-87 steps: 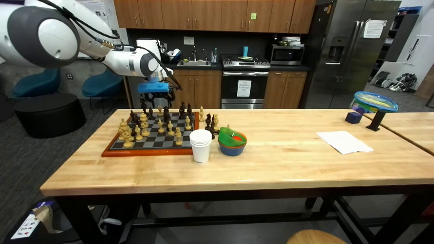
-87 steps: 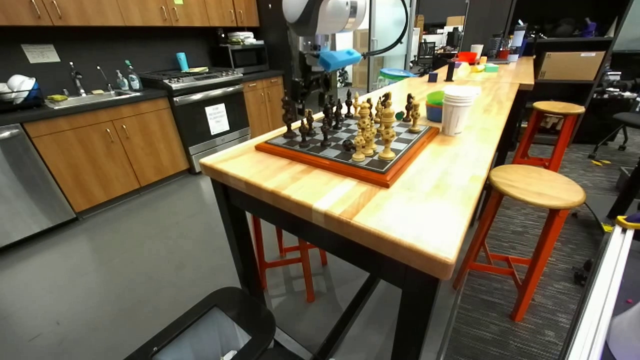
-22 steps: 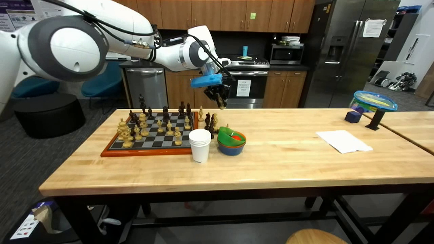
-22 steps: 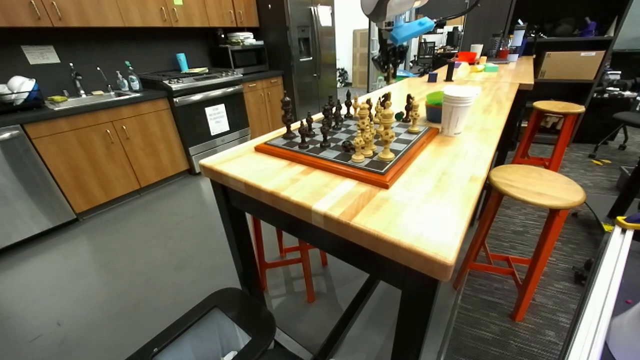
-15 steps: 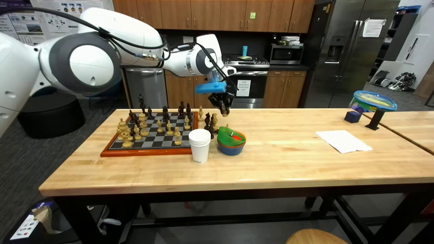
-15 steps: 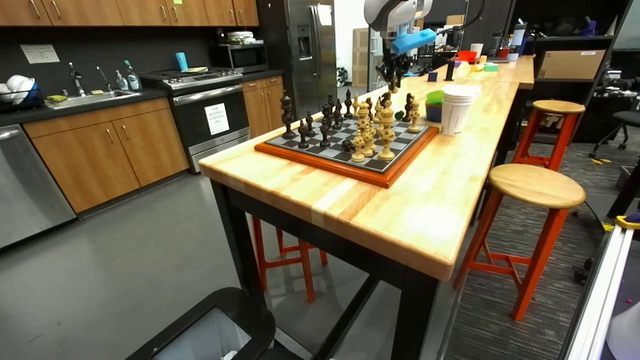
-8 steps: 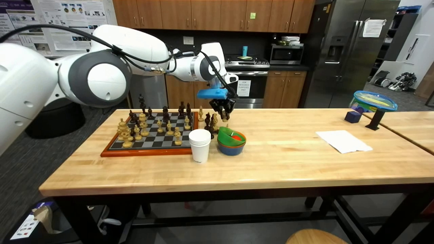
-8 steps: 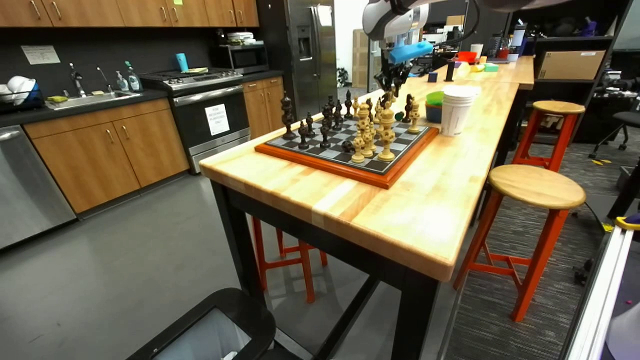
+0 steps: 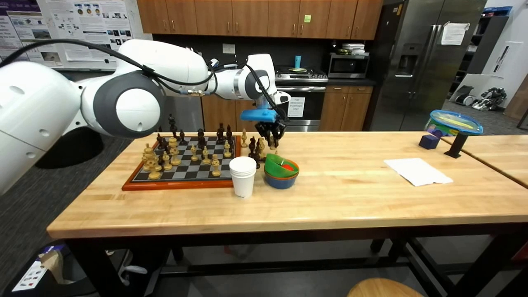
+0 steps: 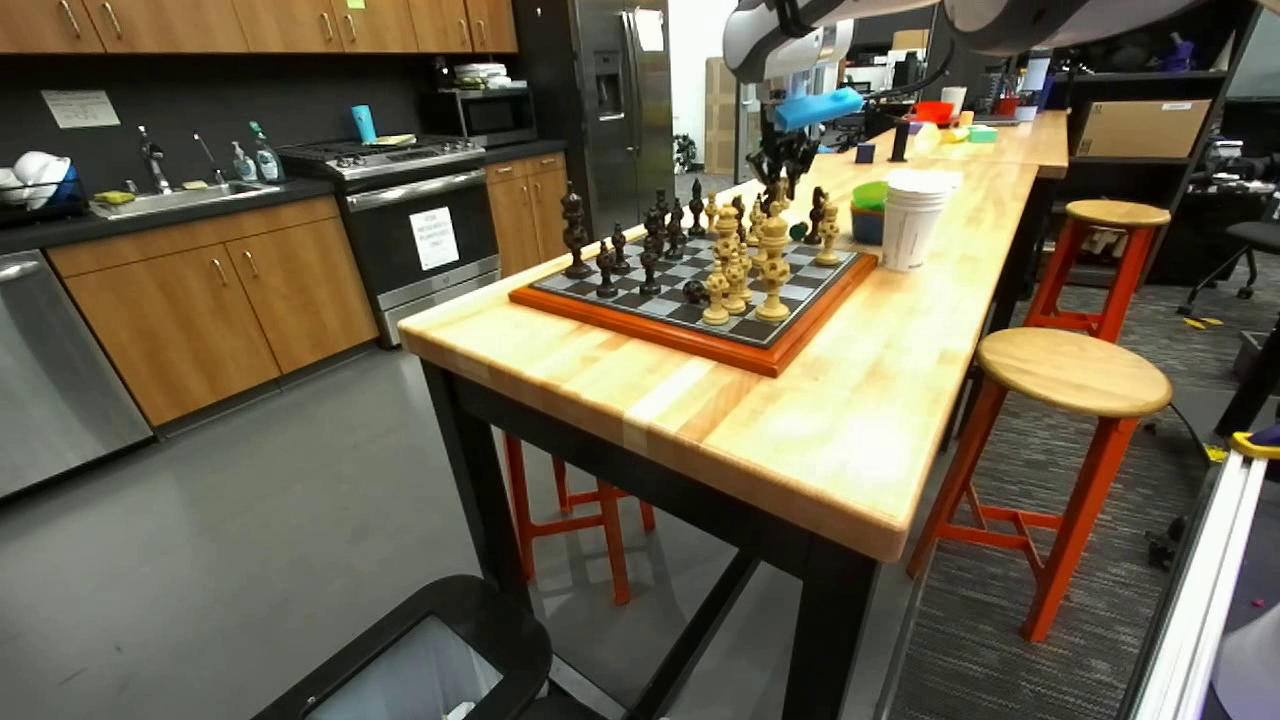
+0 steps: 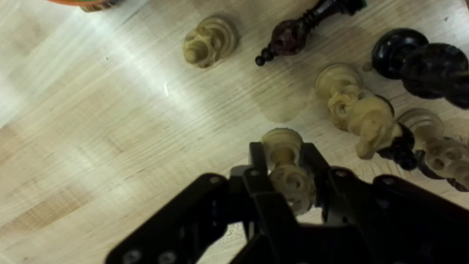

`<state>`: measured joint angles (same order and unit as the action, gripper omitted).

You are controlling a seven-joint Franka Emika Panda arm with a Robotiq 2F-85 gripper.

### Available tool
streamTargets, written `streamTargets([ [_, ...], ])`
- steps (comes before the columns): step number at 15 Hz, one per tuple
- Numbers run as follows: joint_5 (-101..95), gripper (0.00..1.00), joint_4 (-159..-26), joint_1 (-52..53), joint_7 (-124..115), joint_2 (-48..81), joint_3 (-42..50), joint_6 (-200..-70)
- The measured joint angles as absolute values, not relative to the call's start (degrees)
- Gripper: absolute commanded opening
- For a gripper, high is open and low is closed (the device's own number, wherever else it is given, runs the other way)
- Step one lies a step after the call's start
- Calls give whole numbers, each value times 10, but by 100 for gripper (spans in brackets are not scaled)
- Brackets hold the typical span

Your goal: Take the chess piece off of the chess board

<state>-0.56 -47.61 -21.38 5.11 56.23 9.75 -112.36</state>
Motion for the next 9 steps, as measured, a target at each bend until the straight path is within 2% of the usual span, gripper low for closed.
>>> streamTargets([
  [3, 0, 65, -462, -214, 49, 569, 97, -1112],
  [8, 2, 98, -445, -214, 47, 576, 97, -1101],
  [9, 2, 100, -442, -214, 46, 577, 97, -1100],
])
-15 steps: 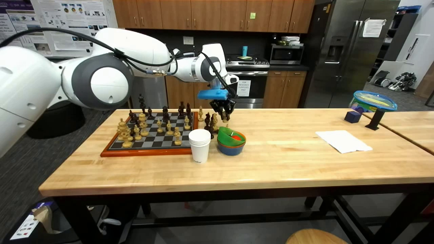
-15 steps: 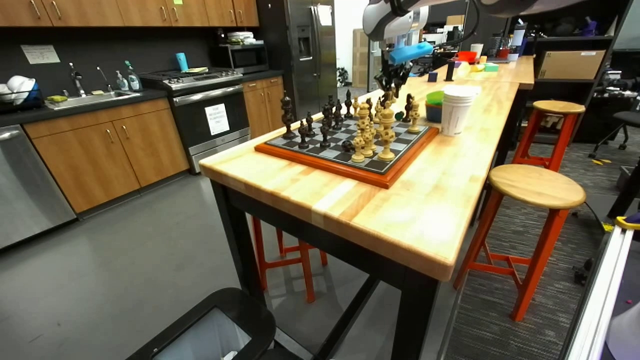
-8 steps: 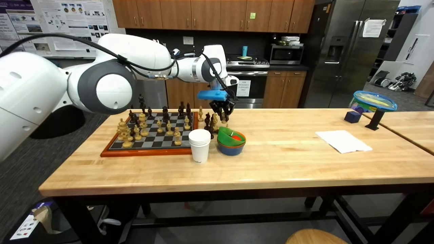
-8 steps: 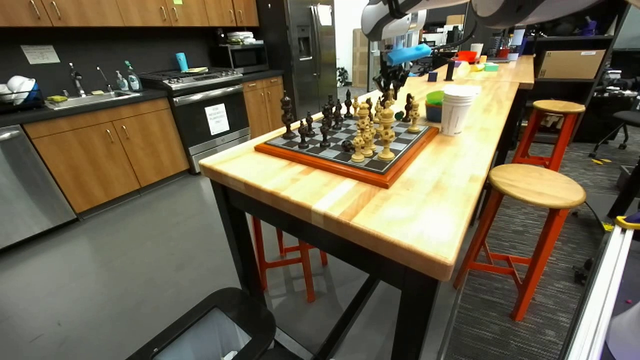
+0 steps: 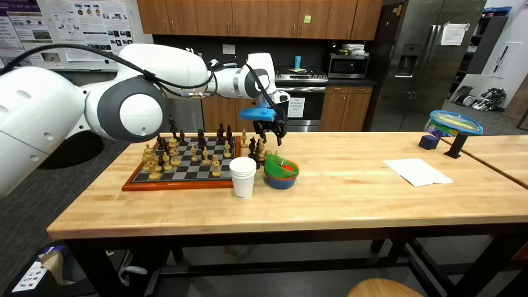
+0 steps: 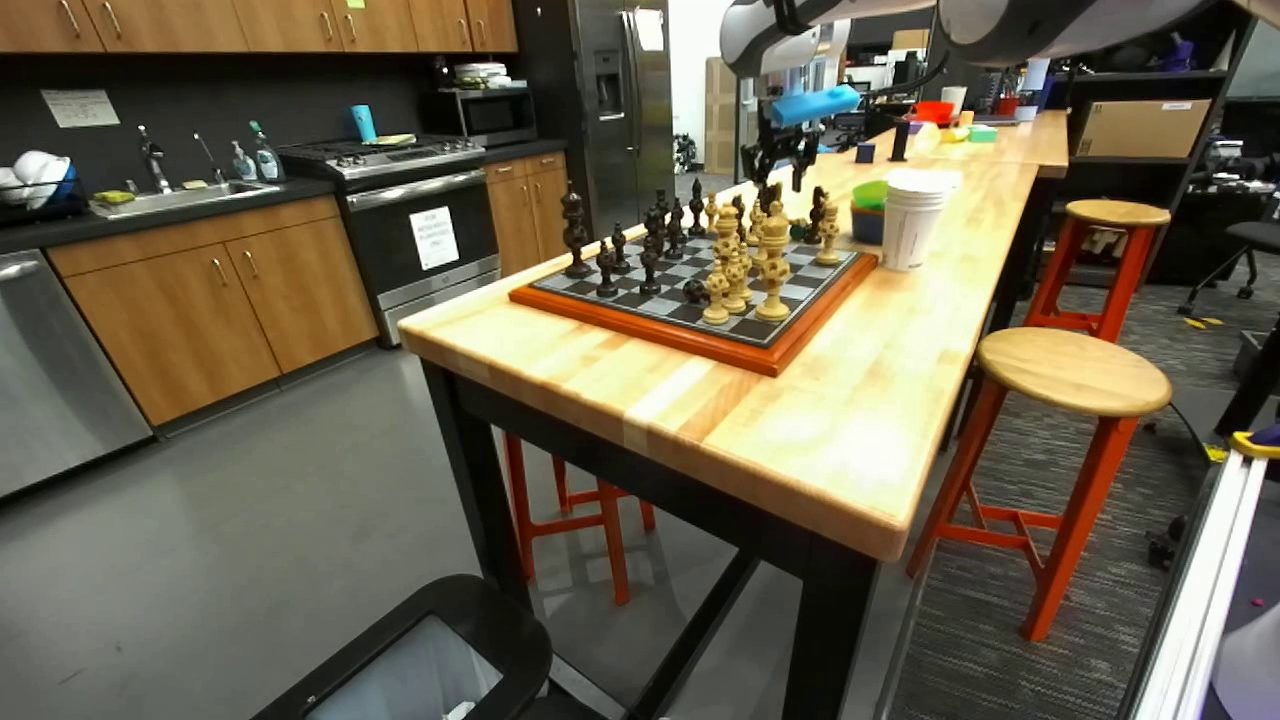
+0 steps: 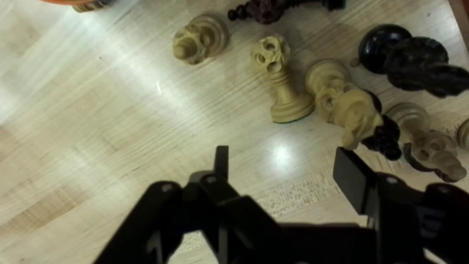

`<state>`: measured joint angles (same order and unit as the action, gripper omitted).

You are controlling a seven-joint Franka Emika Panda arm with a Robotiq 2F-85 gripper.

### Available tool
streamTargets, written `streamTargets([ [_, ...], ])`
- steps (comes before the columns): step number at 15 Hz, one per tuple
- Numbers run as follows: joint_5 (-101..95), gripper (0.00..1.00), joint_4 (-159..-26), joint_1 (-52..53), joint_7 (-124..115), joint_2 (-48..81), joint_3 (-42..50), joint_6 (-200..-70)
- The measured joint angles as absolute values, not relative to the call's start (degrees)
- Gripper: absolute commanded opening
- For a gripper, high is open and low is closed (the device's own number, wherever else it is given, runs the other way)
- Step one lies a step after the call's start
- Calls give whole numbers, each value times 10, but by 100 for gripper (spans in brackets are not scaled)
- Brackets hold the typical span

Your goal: Take the chess piece off of the chess board

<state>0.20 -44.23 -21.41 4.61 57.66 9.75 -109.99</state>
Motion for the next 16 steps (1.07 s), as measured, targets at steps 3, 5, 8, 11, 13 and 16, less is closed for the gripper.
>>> streamTargets([
  [3, 2, 100, -433, -214, 45, 577, 97, -1099],
  [5, 2, 100, -424, -214, 45, 577, 97, -1099],
  [8, 2, 100, -407, -214, 46, 577, 96, -1099],
  [11, 13, 100, -406, -214, 52, 558, 86, -1097],
  [13, 16, 100, -412, -214, 65, 530, 78, -1084],
  [16, 18, 100, -445, -212, 88, 468, 61, -1049],
])
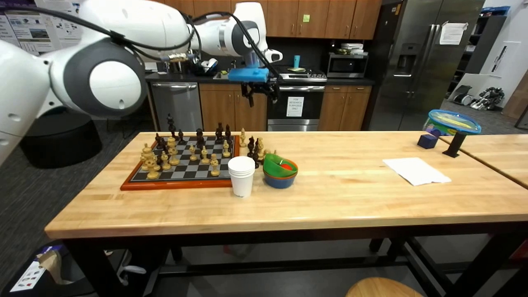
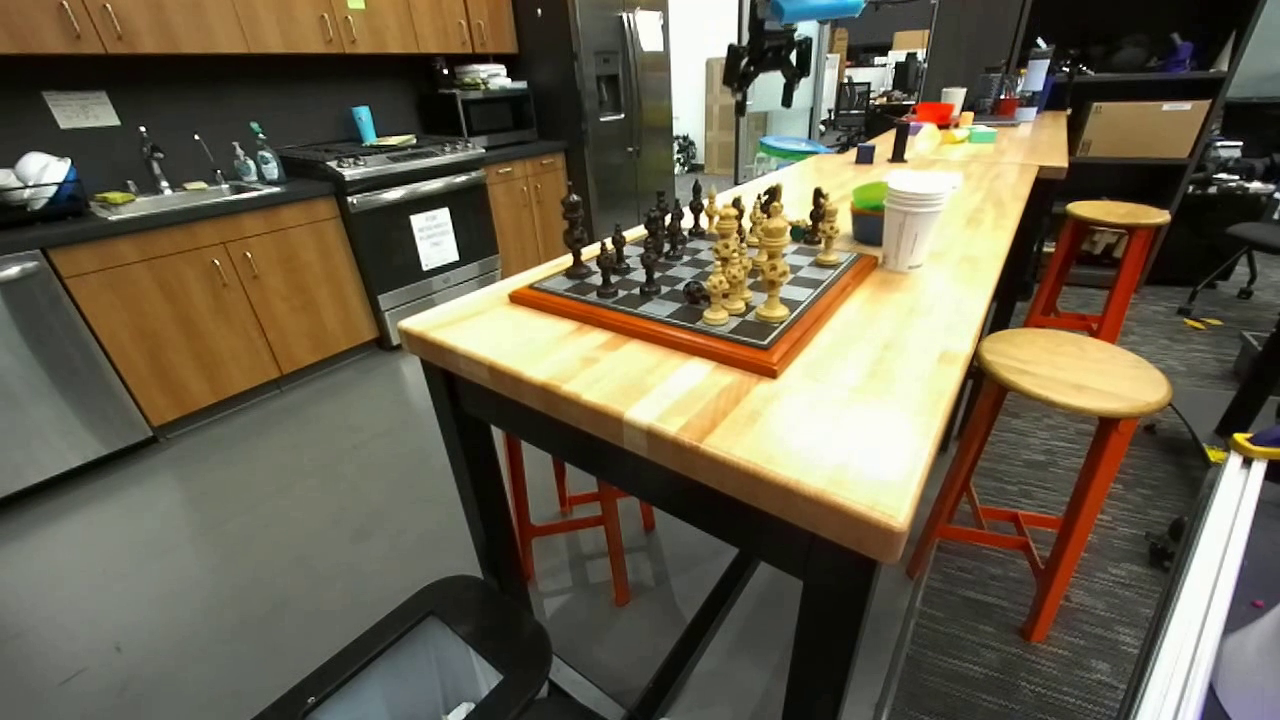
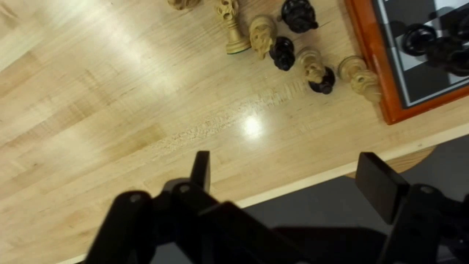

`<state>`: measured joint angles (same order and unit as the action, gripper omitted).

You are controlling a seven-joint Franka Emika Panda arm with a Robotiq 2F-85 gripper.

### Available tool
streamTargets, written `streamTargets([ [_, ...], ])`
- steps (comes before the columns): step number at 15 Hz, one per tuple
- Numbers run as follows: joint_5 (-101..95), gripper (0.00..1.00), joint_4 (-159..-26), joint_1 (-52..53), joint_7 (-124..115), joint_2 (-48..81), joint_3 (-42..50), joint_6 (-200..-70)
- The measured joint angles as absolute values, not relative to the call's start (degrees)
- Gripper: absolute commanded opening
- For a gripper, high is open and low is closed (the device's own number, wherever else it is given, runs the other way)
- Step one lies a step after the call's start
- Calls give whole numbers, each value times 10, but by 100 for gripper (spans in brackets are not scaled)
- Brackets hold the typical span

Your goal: Take the chess piece off of the chess board

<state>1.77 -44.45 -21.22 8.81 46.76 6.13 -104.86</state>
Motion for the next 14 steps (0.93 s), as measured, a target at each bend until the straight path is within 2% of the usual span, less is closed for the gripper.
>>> streamTargets([
  [7, 18, 100, -594, -195, 110, 299, 40, -982],
  [14, 18, 100, -785, -166, 104, 128, 30, -969],
])
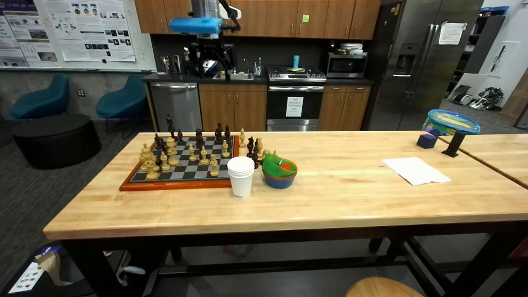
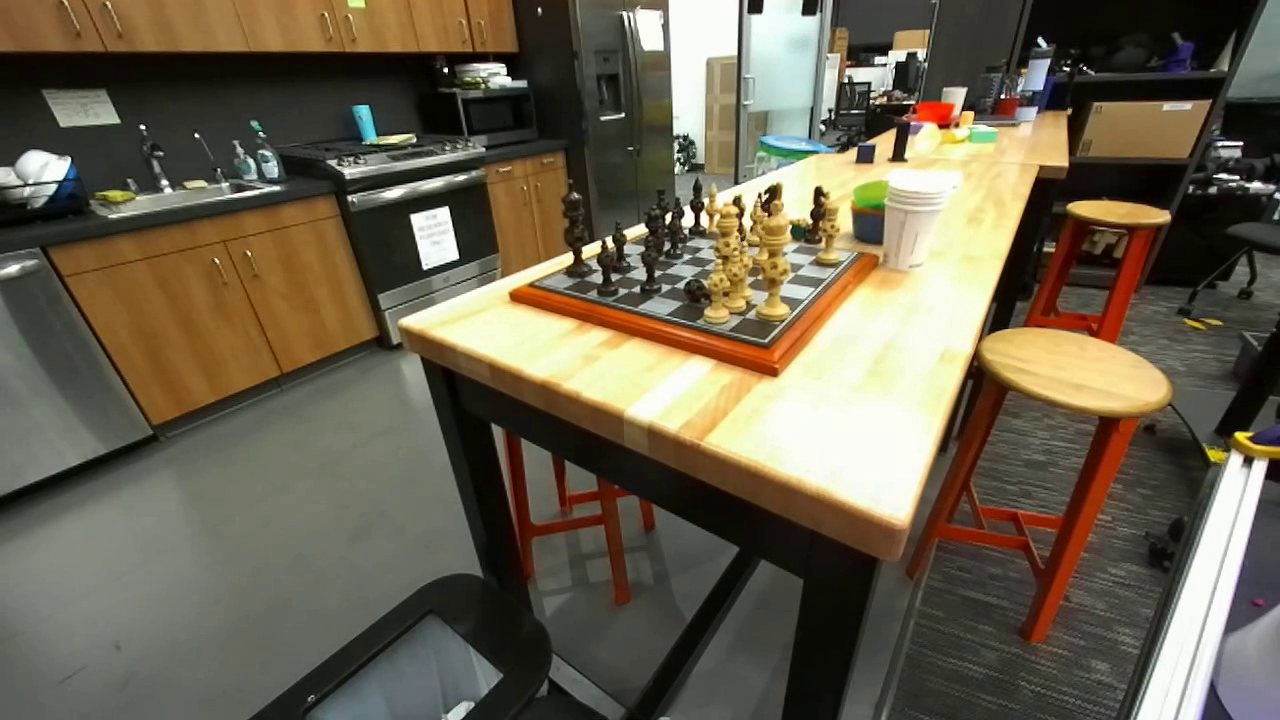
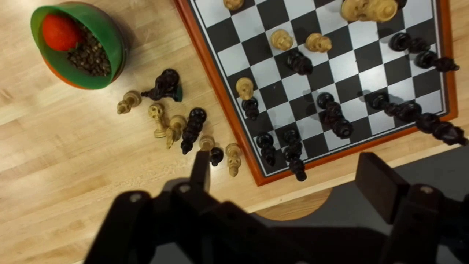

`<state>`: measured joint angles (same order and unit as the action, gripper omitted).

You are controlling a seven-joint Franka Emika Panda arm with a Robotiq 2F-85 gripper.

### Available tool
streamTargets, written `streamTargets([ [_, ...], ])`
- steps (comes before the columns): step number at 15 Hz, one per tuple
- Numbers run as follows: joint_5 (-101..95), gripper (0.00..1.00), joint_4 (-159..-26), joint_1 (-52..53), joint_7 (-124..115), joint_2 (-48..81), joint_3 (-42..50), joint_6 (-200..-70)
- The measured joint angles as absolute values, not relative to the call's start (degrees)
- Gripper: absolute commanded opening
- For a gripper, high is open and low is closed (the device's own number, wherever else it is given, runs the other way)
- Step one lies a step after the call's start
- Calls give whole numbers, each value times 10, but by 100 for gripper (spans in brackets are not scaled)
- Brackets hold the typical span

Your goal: Take the chess piece off of the chess board

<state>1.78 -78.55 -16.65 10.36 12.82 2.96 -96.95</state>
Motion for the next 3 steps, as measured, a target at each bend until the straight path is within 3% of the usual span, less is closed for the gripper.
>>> streamTargets([
  [3, 18, 100, -860, -158, 92, 64, 28, -969],
])
